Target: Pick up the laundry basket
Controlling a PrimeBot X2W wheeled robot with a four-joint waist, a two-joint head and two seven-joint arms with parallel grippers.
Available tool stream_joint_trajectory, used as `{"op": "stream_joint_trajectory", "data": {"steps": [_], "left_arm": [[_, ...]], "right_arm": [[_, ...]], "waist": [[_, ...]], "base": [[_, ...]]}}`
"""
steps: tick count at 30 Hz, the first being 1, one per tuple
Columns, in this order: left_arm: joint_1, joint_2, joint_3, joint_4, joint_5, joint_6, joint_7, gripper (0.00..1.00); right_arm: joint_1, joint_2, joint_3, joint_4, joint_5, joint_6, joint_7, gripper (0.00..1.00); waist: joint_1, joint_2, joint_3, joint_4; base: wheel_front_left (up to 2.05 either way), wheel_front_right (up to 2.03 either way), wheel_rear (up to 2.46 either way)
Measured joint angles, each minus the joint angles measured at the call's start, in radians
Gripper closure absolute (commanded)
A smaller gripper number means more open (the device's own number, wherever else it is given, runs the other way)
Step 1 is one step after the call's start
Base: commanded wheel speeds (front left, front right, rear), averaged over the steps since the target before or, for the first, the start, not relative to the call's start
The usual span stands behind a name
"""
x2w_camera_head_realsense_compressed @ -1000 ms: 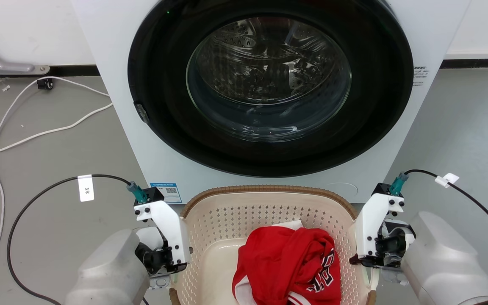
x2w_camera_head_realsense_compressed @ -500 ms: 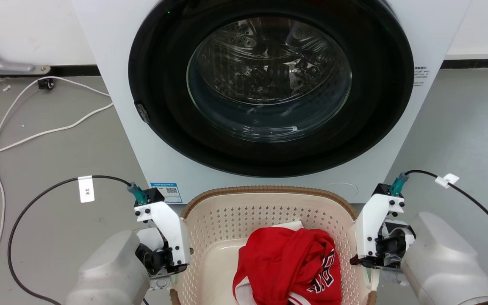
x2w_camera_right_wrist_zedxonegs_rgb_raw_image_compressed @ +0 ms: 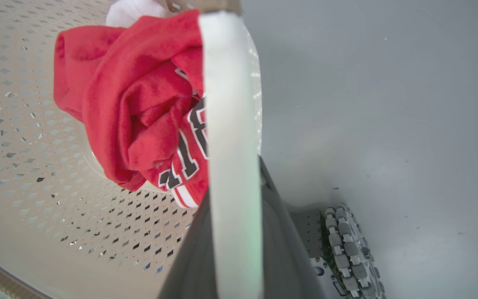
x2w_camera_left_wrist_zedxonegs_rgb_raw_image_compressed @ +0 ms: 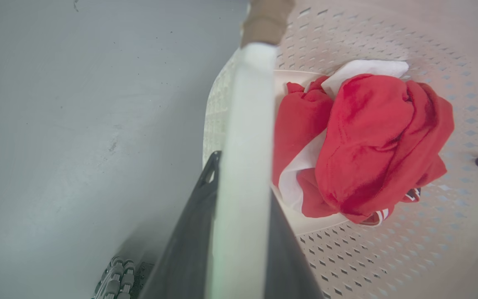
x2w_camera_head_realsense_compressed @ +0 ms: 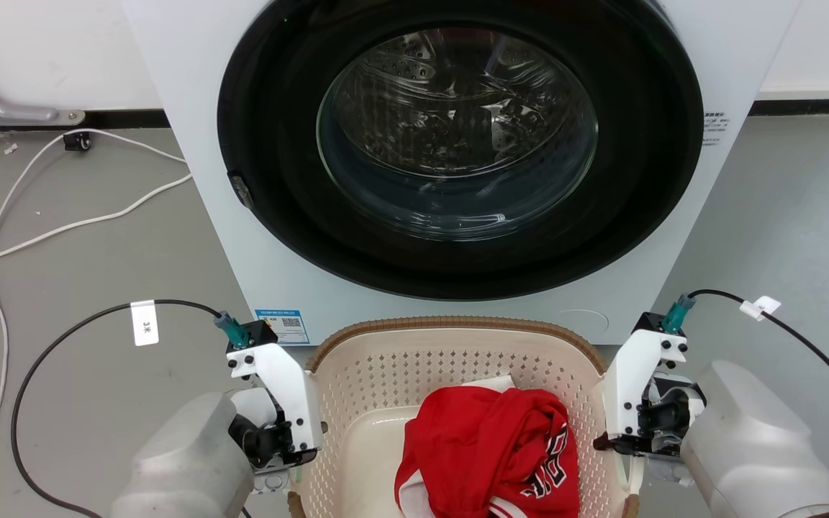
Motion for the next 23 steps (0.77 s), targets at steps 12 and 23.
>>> {"op": "stream_joint_trajectory", "data": {"steps": [12,23], "left_arm": [[0.0,0.003,-0.011,-0.001,-0.01,0.0,-0.004,1.0],[0.003,0.003,-0.02,0.0,-0.019,0.0,-0.006,1.0]], "right_arm": [[0.001,0.003,-0.013,0.0,-0.007,0.0,-0.001,1.0],[0.007,0.004,-0.022,0.0,-0.013,0.0,-0.002,1.0]], "waist": [[0.0,0.0,0.003,-0.001],[0.0,0.0,0.0,0.001]], "base": [[0.0,0.0,0.0],[0.0,0.0,0.0]]}}
